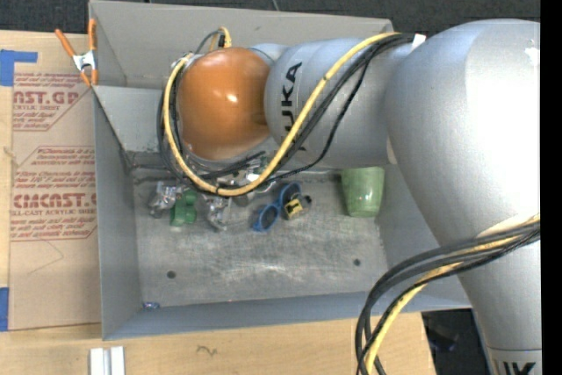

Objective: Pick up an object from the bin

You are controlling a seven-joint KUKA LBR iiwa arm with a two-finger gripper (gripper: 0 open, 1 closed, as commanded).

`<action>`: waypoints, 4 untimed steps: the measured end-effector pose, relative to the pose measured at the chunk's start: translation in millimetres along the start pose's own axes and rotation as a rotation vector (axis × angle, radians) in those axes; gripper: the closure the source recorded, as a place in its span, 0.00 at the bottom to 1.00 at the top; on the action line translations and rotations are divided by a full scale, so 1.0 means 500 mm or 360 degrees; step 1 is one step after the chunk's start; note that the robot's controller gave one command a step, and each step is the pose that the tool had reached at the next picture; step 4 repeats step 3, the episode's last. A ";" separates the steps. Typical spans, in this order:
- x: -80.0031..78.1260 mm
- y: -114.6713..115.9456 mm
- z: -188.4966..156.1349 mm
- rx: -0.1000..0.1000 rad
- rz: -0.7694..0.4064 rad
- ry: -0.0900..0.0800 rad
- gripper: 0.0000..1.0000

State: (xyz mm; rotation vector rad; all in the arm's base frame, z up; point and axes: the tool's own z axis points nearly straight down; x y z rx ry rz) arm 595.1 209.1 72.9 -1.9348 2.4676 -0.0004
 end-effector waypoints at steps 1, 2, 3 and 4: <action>0.007 0.000 -0.001 -0.0002 -0.0276 -0.0004 0.00; 0.011 -0.005 -0.005 0.0001 -0.0274 0.0003 1.00; 0.005 -0.008 -0.171 0.0007 -0.0271 -0.0004 1.00; 0.005 -0.008 -0.171 0.0007 -0.0271 -0.0004 1.00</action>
Offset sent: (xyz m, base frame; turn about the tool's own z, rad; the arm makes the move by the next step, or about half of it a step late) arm -0.0020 -0.0068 -0.0029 -0.1760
